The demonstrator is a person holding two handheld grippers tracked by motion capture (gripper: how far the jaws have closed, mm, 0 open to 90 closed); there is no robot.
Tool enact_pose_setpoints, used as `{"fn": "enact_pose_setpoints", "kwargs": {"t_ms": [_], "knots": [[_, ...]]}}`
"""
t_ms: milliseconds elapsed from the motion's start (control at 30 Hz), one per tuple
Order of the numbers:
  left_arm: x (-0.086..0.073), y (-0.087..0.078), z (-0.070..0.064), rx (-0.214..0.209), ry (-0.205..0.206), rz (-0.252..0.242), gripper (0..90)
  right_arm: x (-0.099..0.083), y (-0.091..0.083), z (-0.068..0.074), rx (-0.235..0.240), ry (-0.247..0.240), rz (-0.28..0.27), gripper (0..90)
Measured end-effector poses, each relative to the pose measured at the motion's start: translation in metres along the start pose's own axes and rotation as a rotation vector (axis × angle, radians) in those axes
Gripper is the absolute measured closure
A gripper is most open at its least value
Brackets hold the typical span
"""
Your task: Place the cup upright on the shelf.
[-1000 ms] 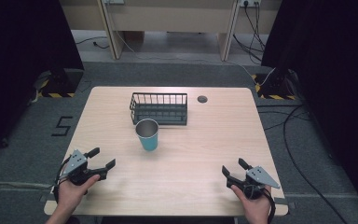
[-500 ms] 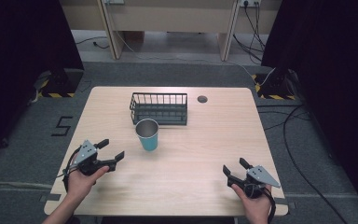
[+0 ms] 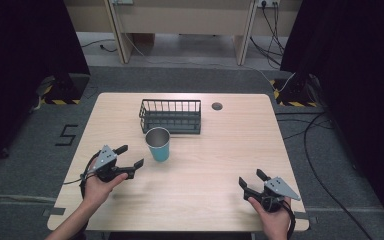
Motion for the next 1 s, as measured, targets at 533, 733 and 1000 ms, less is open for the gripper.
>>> {"fn": "enact_pose_setpoints", "kwargs": {"t_ms": [533,733,1000], "knots": [[0.000,0.030,-0.014,-0.035,0.009,0.021,14.4,0.000,0.001,0.000,0.004,0.004,0.004,24.3],[-0.002,0.043,-0.017,-0.031,0.004,0.035,14.4,0.000,0.001,0.000,0.005,0.003,0.004,24.2],[-0.003,0.056,-0.018,-0.028,0.012,0.043,14.4,0.000,0.001,0.000,0.010,0.007,0.005,24.1]]}}
Point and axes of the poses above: each handheld gripper's, and its own axes: y roughly forward along the jaws, x roughly out of its top, z roughly to its left, the point moved 10 cm from there along y, roughly forward along the jaws, and after that the axes turned 15 degrees about -y, right-handed, at the moved point
